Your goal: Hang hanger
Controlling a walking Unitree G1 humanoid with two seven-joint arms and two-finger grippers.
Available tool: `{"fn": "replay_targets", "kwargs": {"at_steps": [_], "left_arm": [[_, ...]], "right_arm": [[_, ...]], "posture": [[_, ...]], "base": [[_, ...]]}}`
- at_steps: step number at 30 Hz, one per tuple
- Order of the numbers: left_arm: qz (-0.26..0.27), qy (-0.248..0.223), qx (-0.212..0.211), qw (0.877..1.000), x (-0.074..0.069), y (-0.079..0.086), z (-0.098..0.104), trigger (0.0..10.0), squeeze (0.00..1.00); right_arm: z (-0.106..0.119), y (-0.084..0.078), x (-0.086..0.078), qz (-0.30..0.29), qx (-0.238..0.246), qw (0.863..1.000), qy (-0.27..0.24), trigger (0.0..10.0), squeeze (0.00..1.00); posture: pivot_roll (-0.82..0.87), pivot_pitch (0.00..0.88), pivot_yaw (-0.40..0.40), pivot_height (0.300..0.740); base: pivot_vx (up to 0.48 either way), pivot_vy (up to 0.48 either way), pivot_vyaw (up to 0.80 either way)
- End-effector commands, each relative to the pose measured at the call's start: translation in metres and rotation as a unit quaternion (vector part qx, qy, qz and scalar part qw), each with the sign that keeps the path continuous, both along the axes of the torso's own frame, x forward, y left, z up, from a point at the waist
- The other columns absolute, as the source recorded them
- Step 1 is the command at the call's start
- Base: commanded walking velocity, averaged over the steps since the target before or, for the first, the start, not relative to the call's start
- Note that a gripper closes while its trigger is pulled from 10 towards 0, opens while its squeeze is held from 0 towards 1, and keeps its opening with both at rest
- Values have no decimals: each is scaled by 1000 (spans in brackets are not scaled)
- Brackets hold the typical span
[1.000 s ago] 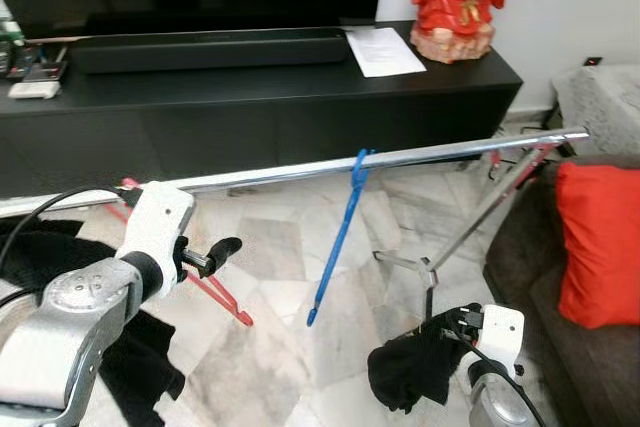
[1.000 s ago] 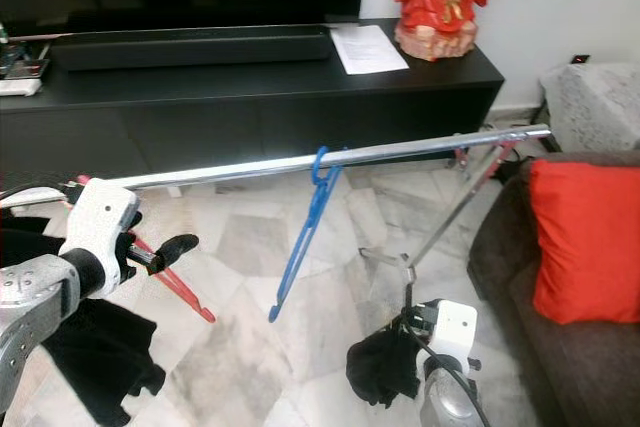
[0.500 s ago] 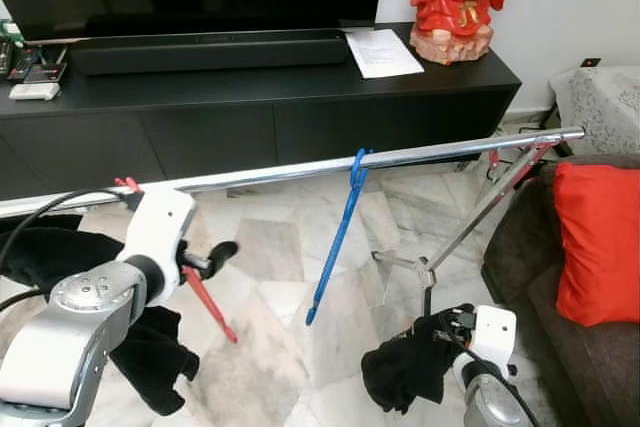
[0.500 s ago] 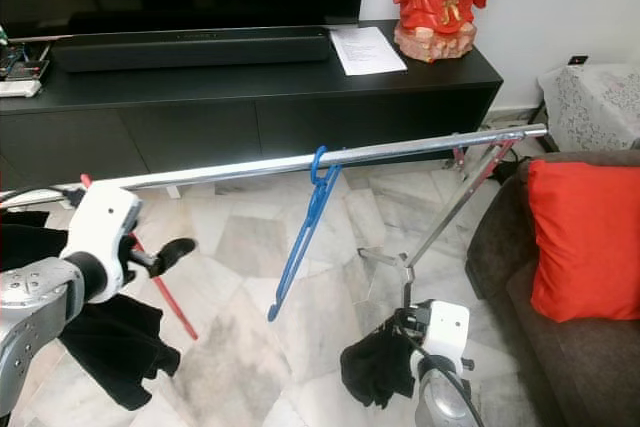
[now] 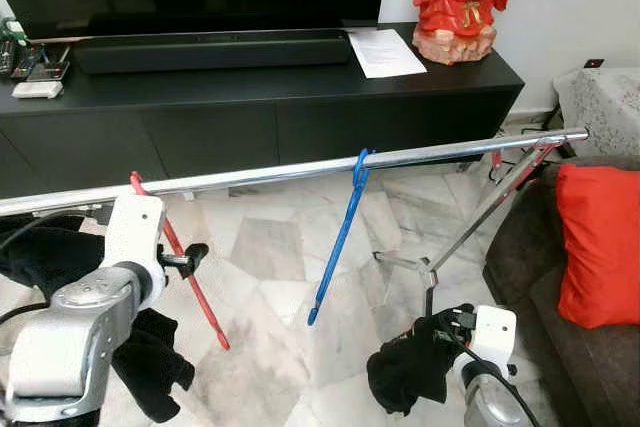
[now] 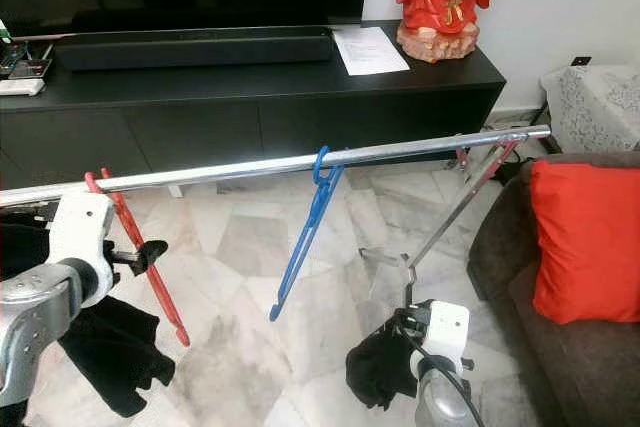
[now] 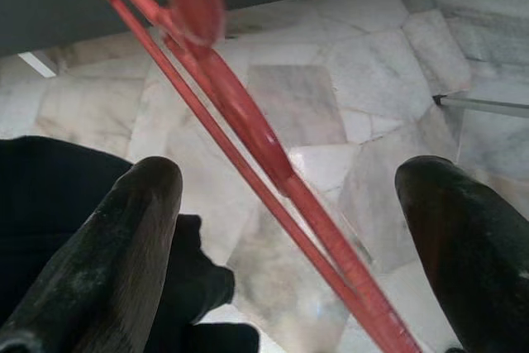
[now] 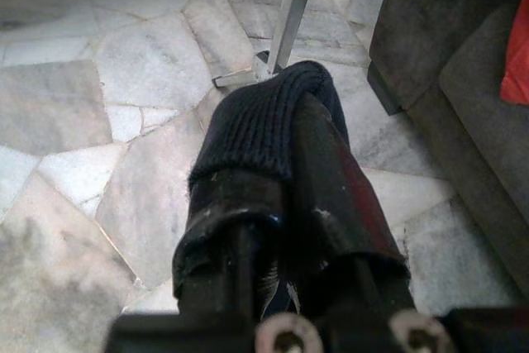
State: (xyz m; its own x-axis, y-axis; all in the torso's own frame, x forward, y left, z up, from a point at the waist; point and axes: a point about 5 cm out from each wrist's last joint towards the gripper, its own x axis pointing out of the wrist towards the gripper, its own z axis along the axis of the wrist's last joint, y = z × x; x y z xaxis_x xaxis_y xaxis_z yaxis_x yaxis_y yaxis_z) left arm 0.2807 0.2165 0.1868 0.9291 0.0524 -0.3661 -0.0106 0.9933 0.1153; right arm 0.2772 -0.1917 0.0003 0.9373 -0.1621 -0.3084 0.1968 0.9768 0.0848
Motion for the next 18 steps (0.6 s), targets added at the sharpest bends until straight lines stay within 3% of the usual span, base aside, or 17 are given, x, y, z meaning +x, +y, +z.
{"fn": "replay_targets", "kwargs": {"at_steps": [1,14,16,18], "left_arm": [[23,-13,-1,1000,4,3,1,10000,0],[41,-52,-15,998,40,-12,-18,10000,0],[63,-57,26,996,46,-10,-18,10000,0],[76,-57,37,995,48,-9,-19,10000,0]], "right_arm": [[-2,-3,-2,-3,-1,1000,6,10000,0],[-2,-2,-2,-5,-1,1000,5,10000,0],[-2,-3,-2,-7,-1,1000,4,10000,0],[-2,-3,-2,-7,-1,1000,4,10000,0]], "posture": [[-1,189,-55,740],[-18,191,-52,740],[-21,192,-51,740],[-21,192,-51,740]], "base": [[0,0,0],[0,0,0],[0,0,0],[0,0,0]]}}
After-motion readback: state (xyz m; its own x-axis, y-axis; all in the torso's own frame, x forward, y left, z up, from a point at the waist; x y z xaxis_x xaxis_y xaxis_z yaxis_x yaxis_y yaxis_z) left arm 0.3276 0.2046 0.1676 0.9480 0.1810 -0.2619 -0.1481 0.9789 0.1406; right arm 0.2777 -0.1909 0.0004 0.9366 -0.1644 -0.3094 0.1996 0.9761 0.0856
